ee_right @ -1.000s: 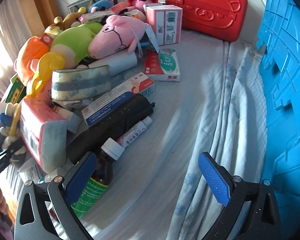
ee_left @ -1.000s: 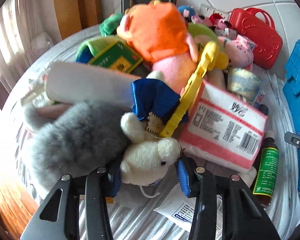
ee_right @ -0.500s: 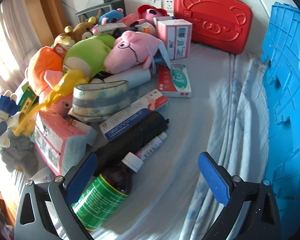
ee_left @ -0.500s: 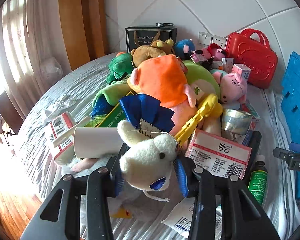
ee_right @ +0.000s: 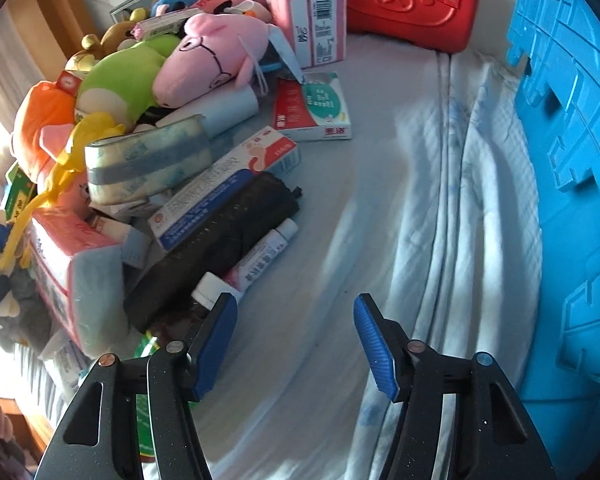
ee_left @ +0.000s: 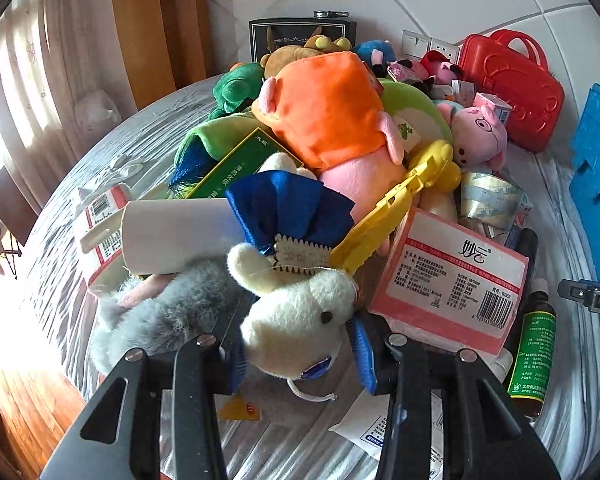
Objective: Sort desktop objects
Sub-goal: 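Grasp the white plush bunny with the left tool while the right tool grasps the green-labelled brown bottle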
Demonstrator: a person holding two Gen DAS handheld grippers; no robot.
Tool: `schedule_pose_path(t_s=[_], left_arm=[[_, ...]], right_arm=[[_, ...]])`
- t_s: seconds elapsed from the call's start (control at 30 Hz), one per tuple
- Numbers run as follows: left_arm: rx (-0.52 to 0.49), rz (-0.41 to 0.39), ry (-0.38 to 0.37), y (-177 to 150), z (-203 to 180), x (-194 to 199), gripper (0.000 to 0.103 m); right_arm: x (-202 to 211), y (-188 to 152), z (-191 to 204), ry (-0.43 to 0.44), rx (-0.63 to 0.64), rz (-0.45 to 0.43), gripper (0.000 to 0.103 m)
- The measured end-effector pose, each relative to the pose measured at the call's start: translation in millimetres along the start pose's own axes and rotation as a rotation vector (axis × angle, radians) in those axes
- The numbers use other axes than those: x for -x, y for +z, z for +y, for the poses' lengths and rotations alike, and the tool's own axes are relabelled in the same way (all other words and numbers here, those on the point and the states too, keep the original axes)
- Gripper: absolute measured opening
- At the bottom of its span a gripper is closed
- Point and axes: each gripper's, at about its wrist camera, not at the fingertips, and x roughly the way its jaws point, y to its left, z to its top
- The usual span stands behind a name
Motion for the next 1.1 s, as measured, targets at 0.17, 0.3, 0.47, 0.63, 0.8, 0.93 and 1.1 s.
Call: schedule_pose_path(t_s=[0.17,0.3,0.47,0.63,0.8,0.93,1.1], left_arm=[[-0.004,0.022,-0.022,-6,0,-1,0.042],[-0.026,0.041,-0.048,-15,-1,-1,0.04],[-0.032,0.061,-0.077,-18,6,-7,0.04],[-0.007,0.081,-0.11,-17,14,-18,0.04],[0.002,0.093,-0.137,-11,17,-31,0.04],[-0.025,0.059,-0.136,-7,12,-28,0.038],[-0.074,-0.026,-0.102,-2,7,1,0.036]], right_arm=[[18,-7,26,0.069,0.047,-0.007,0.061],[17,-20,38,0.097,0.033,0.032,0.061],[9,-35,46,0.132,-0.02,0.093,0.061],[2,-42,56,0.129,-0.029,0.123,0.061],[-9,-45,60,0.117,-0.052,0.14,0.063],[-17,-44,57,0.11,-0.071,0.144,0.062],[-6,-46,56,0.084,-0.064,0.094,0.058]])
